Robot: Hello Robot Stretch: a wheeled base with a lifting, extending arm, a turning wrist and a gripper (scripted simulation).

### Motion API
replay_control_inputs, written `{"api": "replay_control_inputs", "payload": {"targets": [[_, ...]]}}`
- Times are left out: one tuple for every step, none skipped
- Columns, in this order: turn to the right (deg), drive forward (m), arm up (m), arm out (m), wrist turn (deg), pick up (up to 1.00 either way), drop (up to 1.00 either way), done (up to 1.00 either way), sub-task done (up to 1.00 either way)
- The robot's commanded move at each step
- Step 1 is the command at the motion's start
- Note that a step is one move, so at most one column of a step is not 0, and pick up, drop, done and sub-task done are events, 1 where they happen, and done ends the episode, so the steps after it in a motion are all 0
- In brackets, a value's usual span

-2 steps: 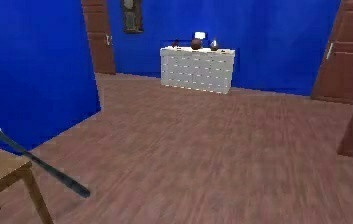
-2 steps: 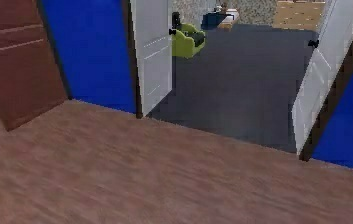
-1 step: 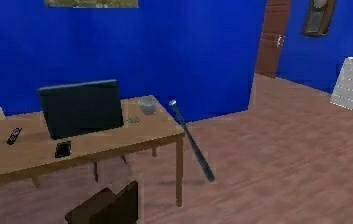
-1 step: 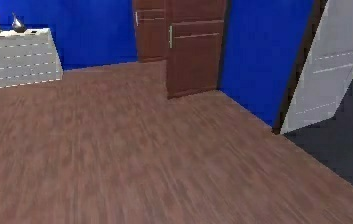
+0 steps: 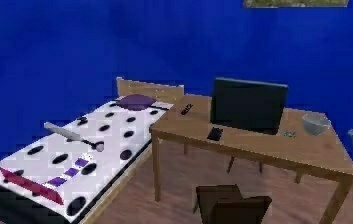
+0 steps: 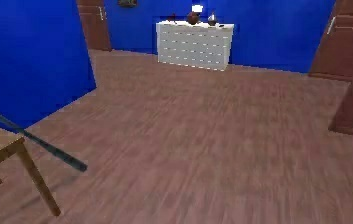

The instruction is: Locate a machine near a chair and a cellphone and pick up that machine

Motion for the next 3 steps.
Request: {"api": "replay_control_inputs", "payload": {"targets": [[-45.0, 0.0, 0.0, 0.0, 0.0, 0.0, 0.0, 0.0, 0.0], [-21.0, 0.0, 0.0, 0.0, 0.0, 0.0, 0.0, 0.0, 0.0], [45.0, 0.0, 0.0, 0.0, 0.0, 0.0, 0.0, 0.0, 0.0]]}}
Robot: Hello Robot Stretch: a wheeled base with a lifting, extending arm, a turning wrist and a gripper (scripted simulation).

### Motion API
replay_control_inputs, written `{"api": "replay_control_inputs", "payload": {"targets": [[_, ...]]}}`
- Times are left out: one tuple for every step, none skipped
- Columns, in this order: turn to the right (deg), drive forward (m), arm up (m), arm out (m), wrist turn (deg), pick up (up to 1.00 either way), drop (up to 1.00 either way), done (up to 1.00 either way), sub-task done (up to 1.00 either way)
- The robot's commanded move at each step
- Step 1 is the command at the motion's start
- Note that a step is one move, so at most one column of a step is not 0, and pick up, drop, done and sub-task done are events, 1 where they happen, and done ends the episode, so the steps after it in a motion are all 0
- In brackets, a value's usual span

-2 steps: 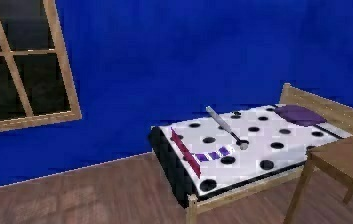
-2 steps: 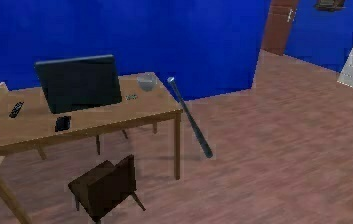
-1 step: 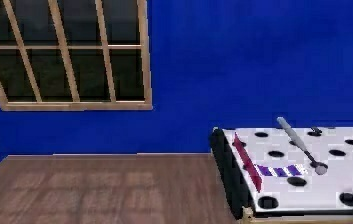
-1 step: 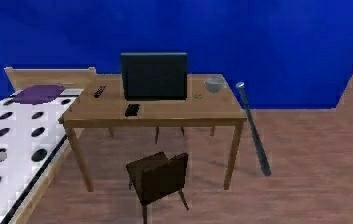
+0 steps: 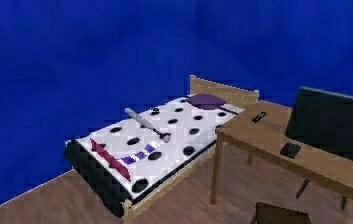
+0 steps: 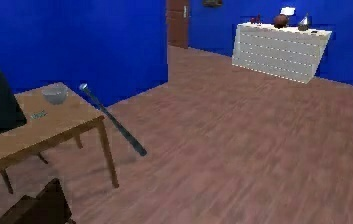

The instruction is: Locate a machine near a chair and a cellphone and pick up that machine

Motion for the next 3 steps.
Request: {"api": "replay_control_inputs", "payload": {"targets": [[45.0, 0.0, 0.0, 0.0, 0.0, 0.0, 0.0, 0.0, 0.0], [18.0, 0.0, 0.0, 0.0, 0.0, 0.0, 0.0, 0.0, 0.0], [0.0, 0.7, 0.0, 0.0, 0.0, 0.0, 0.0, 0.0, 0.0]]}}
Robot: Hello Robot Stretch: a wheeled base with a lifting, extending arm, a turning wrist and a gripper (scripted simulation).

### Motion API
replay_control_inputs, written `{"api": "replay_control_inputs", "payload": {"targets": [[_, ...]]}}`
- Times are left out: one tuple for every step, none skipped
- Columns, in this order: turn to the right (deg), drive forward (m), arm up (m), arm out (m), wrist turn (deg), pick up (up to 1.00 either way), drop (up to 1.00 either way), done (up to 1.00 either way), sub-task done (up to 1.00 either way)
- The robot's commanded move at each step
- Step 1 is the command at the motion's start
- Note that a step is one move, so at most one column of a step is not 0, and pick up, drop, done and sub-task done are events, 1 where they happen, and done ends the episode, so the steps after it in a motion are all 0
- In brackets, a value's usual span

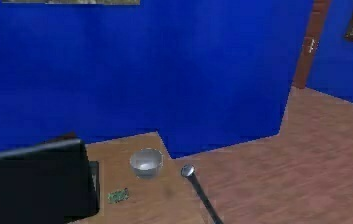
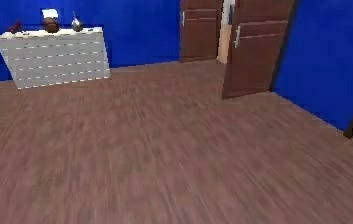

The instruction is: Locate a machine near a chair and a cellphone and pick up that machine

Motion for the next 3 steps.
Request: {"api": "replay_control_inputs", "payload": {"targets": [[-45.0, 0.0, 0.0, 0.0, 0.0, 0.0, 0.0, 0.0, 0.0], [-45.0, 0.0, 0.0, 0.0, 0.0, 0.0, 0.0, 0.0, 0.0], [-33.0, 0.0, 0.0, 0.0, 0.0, 0.0, 0.0, 0.0, 0.0]]}}
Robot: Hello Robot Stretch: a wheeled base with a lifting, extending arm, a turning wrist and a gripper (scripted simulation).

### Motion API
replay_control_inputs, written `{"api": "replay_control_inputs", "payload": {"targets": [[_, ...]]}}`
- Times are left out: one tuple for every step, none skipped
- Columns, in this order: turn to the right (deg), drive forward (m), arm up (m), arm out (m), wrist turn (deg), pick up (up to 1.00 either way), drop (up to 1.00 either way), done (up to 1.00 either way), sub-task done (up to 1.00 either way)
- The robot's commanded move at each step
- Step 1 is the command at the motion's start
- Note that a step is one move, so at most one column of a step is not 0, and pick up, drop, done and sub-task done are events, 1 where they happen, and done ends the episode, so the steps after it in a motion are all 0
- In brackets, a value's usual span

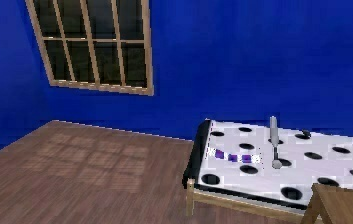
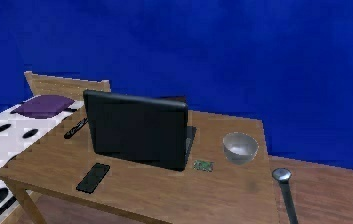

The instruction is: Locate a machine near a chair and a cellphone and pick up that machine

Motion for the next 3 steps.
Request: {"api": "replay_control_inputs", "payload": {"targets": [[0.0, 0.0, 0.5, 0.0, 0.0, 0.0, 0.0, 0.0, 0.0], [0.0, 0.0, 0.34, 0.0, 0.0, 0.0, 0.0, 0.0, 0.0], [0.0, 0.0, 0.0, 0.3, 0.0, 0.0, 0.0, 0.0, 0.0]]}}
